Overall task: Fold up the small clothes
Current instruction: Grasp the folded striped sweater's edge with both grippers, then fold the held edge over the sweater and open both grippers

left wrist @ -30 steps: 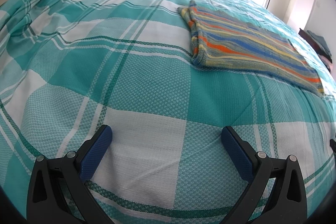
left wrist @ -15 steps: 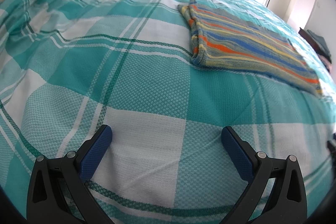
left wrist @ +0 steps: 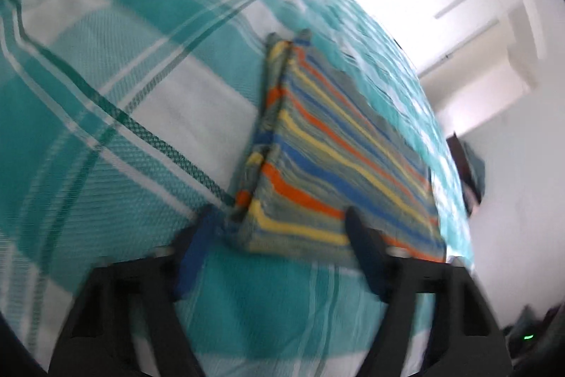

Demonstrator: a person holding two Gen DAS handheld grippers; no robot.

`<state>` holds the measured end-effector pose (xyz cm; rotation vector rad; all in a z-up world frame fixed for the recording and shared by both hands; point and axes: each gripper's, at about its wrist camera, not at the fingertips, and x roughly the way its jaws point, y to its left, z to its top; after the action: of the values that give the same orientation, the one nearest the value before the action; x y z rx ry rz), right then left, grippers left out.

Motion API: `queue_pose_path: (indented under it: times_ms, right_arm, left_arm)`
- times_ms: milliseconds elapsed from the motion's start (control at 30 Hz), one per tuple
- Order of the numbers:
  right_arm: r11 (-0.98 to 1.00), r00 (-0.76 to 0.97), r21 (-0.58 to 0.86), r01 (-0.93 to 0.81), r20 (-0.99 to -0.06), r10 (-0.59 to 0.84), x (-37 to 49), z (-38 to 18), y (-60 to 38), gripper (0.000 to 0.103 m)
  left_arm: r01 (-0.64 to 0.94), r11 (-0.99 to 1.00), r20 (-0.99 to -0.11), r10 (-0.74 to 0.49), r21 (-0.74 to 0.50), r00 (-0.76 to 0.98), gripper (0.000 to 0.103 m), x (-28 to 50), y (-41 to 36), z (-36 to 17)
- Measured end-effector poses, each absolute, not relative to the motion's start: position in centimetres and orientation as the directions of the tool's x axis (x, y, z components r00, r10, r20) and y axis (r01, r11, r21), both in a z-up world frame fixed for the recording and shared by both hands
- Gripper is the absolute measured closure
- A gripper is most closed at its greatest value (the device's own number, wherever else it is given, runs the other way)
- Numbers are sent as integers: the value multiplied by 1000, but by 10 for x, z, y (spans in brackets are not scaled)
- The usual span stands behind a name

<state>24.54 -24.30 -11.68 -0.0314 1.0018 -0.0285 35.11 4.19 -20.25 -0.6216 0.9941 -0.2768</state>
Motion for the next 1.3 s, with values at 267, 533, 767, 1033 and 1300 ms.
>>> queue_pose_path:
  times_ms: [267, 533, 767, 1033, 1300]
  right_arm:
    - [956, 453, 39, -291, -875, 173, 469, -73, -84, 23]
    - [956, 222, -74, -283, -975, -10, 602, -185, 50, 42]
    - [966, 320, -116, -232, -947, -37, 607, -167, 34, 96]
    - [981, 462, 179, -73, -866, 192, 574, -80, -150, 97]
    - [962, 498, 248, 116, -852, 159, 536, -102, -328, 97]
  left_arm:
    - [-76, 788, -687, -481, -611, 544, 96, 344, 45, -201]
    - [-59, 797, -690, -480, -601, 542, 97, 349, 44, -198]
    - [30, 824, -660, -475, -566, 583, 97, 340, 27, -163]
    - [298, 770, -556, -621, -564, 552, 97, 326, -77, -95]
    - [448, 730, -630, -678, -517, 378, 97, 322, -224, -131]
